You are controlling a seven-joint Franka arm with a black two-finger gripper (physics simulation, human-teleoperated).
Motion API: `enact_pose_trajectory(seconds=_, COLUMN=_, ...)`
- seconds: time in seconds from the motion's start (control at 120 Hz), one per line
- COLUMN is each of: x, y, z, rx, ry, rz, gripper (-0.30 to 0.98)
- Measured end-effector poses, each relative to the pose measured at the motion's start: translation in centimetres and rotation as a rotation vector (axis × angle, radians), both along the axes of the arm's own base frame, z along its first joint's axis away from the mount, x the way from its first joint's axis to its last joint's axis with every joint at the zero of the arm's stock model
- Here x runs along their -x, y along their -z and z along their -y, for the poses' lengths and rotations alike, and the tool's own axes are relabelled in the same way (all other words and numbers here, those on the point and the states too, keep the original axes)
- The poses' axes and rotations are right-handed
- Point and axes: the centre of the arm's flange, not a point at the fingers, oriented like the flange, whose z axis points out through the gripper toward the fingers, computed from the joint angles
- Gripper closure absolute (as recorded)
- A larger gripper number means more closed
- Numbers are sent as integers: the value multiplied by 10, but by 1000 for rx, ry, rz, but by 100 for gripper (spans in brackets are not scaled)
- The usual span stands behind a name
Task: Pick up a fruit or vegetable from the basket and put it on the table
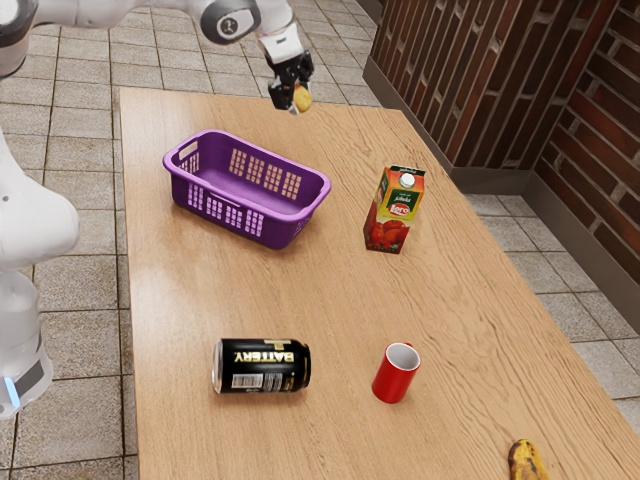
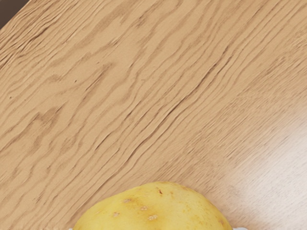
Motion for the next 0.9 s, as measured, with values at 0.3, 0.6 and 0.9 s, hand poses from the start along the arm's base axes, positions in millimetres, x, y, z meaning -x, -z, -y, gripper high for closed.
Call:
enact_pose_trajectory(seconds=0.3, x=13, y=45, z=-26, rx=110, ry=-53, rz=-98, gripper=34)
enact_pose_trajectory(seconds=0.6, x=36, y=91, z=-44, rx=227, ry=-91, rz=-258, gripper=34)
enact_pose_trajectory(seconds=0.9, x=23, y=101, z=-21, rx=190, ry=-26, rz=-347, gripper=7)
